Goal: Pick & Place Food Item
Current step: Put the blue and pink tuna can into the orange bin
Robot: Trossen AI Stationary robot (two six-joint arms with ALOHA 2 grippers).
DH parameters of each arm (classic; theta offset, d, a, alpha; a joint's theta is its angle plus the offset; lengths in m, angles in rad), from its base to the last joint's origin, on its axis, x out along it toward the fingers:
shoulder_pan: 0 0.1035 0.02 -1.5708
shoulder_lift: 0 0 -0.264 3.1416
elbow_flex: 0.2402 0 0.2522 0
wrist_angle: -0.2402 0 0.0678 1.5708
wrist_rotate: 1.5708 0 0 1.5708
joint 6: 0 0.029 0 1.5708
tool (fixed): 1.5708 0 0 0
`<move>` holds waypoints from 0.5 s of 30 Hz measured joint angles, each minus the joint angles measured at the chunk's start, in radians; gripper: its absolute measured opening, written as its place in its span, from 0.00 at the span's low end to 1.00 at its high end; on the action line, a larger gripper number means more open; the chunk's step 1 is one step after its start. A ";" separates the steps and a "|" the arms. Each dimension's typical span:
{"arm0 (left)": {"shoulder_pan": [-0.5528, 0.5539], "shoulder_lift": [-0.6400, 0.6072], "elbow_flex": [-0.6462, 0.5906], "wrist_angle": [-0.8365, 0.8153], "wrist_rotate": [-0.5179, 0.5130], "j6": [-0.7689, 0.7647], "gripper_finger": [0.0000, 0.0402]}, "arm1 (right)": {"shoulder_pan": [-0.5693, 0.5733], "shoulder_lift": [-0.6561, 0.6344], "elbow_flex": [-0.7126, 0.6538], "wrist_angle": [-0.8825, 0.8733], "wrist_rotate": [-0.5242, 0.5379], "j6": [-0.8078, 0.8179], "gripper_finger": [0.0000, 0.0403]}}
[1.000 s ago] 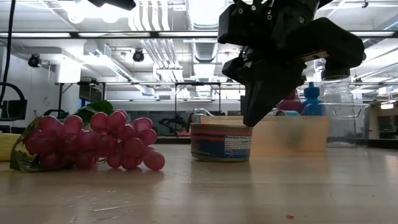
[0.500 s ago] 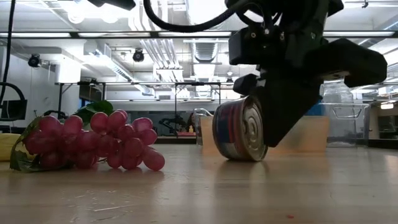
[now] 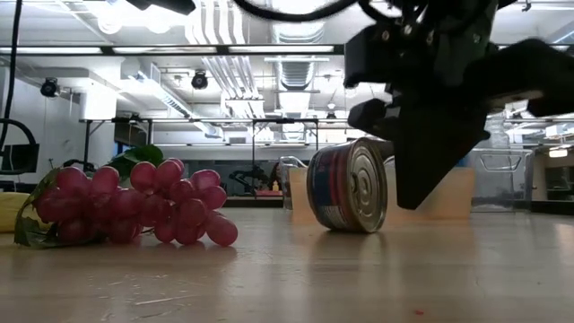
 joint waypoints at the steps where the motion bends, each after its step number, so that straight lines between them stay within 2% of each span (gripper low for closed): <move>1: 0.000 0.000 0.000 0.000 0.000 0.000 0.07 | 0.007 0.000 0.004 -0.001 0.000 0.000 0.02; 7: 0.000 0.000 0.000 0.000 0.000 0.000 0.07 | 0.042 -0.008 0.061 -0.057 0.004 -0.002 0.02; 15: 0.000 0.000 0.000 0.000 0.000 0.003 0.07 | 0.086 -0.053 0.147 -0.106 0.103 -0.046 0.02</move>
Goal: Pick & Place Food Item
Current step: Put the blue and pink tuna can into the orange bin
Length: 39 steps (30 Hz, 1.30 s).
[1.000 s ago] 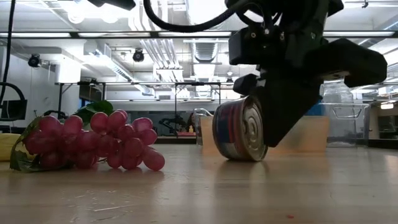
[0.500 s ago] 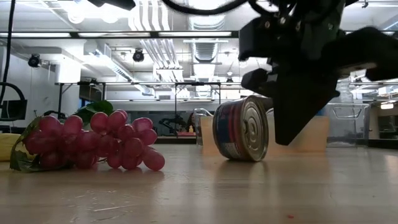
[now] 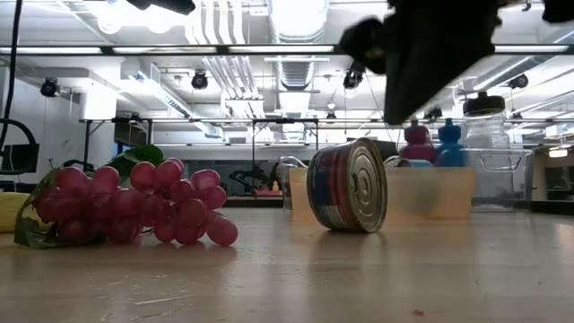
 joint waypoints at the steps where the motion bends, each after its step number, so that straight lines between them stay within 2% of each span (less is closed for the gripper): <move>1: 0.000 0.000 0.000 0.000 0.000 0.000 0.07 | 0.001 -0.002 0.010 0.001 0.001 -0.006 0.02; 13: 0.000 0.000 0.000 0.002 0.000 0.000 0.07 | -0.015 -0.001 0.067 0.008 0.001 -0.036 0.02; 39: 0.000 0.000 0.000 0.000 0.000 0.000 0.07 | -0.014 -0.001 0.066 0.008 0.001 -0.037 0.02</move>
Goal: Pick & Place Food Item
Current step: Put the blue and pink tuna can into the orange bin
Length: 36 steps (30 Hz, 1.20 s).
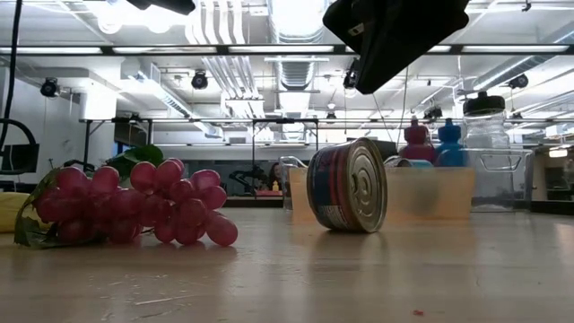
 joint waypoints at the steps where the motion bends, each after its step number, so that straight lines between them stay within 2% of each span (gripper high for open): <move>1: 0.000 0.000 0.000 0.000 0.000 0.000 0.07 | 0.000 0.000 0.000 0.000 0.000 0.000 0.02; 21: 0.000 0.000 0.000 0.000 0.000 0.000 0.07 | 0.000 0.000 0.000 0.001 0.000 -0.001 0.02; 36: 0.000 0.000 0.000 0.000 0.000 0.000 0.07 | 0.000 0.004 -0.001 0.002 -0.002 -0.069 0.02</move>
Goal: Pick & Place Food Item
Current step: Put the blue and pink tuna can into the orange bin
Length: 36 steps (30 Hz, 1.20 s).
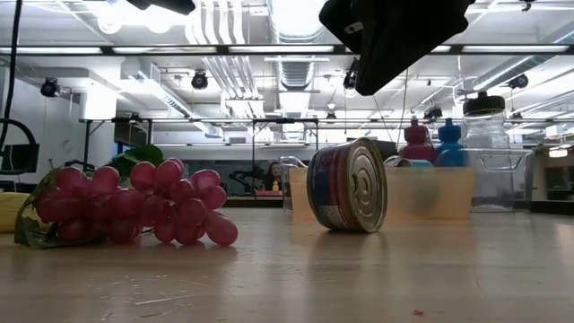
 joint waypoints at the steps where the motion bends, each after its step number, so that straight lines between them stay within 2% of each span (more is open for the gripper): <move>1: 0.000 0.000 0.000 0.000 0.000 0.000 0.07 | 0.000 0.000 0.000 0.000 0.000 0.000 0.02; 17: 0.000 0.000 0.000 0.000 0.000 0.000 0.07 | 0.000 0.000 0.000 0.000 0.002 0.006 0.02; 23: 0.000 0.000 0.000 0.000 0.000 0.000 0.07 | 0.000 0.000 0.000 -0.007 0.002 -0.070 0.02; 30: 0.000 0.000 0.000 0.000 0.000 0.000 0.07 | -0.002 0.000 0.000 -0.007 0.003 -0.071 0.02; 36: 0.000 0.000 0.000 0.000 0.000 0.000 0.07 | -0.006 -0.001 0.000 -0.007 0.025 -0.114 0.12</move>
